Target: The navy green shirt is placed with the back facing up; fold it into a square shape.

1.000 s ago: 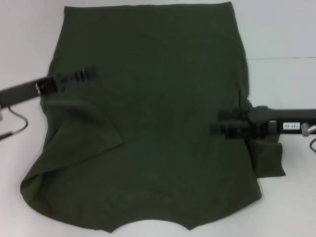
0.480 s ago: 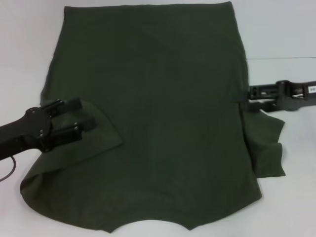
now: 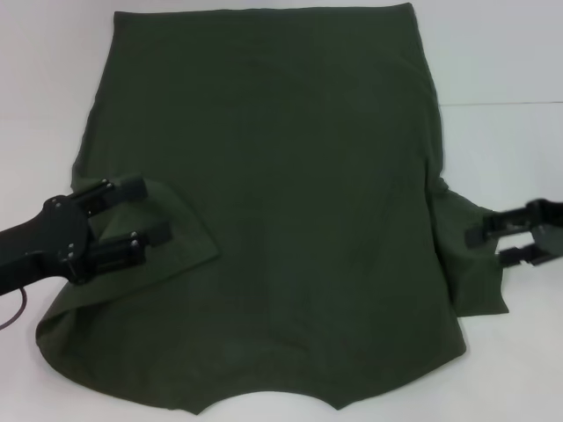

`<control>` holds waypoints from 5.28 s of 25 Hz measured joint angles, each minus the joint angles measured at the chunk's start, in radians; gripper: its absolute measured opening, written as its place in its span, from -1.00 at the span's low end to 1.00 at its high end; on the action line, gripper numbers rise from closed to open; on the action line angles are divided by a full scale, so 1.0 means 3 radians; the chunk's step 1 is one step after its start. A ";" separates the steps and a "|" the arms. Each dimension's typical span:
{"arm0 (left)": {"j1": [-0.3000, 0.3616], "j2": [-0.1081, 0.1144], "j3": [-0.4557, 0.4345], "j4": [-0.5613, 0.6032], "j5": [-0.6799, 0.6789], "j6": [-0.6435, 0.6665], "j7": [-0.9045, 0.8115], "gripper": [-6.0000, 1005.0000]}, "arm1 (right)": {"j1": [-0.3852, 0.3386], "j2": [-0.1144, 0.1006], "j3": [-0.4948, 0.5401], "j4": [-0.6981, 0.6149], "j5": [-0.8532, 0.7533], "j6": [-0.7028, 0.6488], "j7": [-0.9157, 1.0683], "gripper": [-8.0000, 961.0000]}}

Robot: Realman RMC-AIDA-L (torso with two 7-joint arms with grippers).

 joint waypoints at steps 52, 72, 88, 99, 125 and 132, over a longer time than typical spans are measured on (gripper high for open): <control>0.0002 -0.0049 0.0030 0.0001 0.0039 -0.0102 0.0114 0.78 | -0.0017 0.0108 0.0040 0.0055 -0.0246 0.0490 -0.0280 0.76; -0.0004 -0.0057 0.0024 0.0001 0.0038 -0.0103 0.0123 0.78 | 0.0004 0.0136 0.0017 0.0179 -0.0267 0.0603 -0.0269 0.74; -0.0005 -0.0052 0.0009 0.0016 0.0036 -0.0100 0.0125 0.78 | 0.0050 0.0207 0.0010 0.0264 -0.0266 0.0737 -0.0308 0.73; -0.0016 -0.0051 0.0004 0.0007 0.0016 -0.0103 0.0143 0.77 | 0.0065 0.0232 0.0015 0.0264 -0.0252 0.0756 -0.0321 0.72; -0.0023 -0.0051 -0.0004 0.0011 0.0000 -0.0107 0.0144 0.78 | 0.0051 0.0224 0.0031 0.0237 -0.0265 0.0813 -0.0358 -0.66; -0.0023 -0.0051 -0.0008 0.0021 -0.0017 -0.0105 0.0137 0.77 | 0.0070 0.0186 0.0035 0.0226 -0.0262 0.0799 -0.0415 -0.94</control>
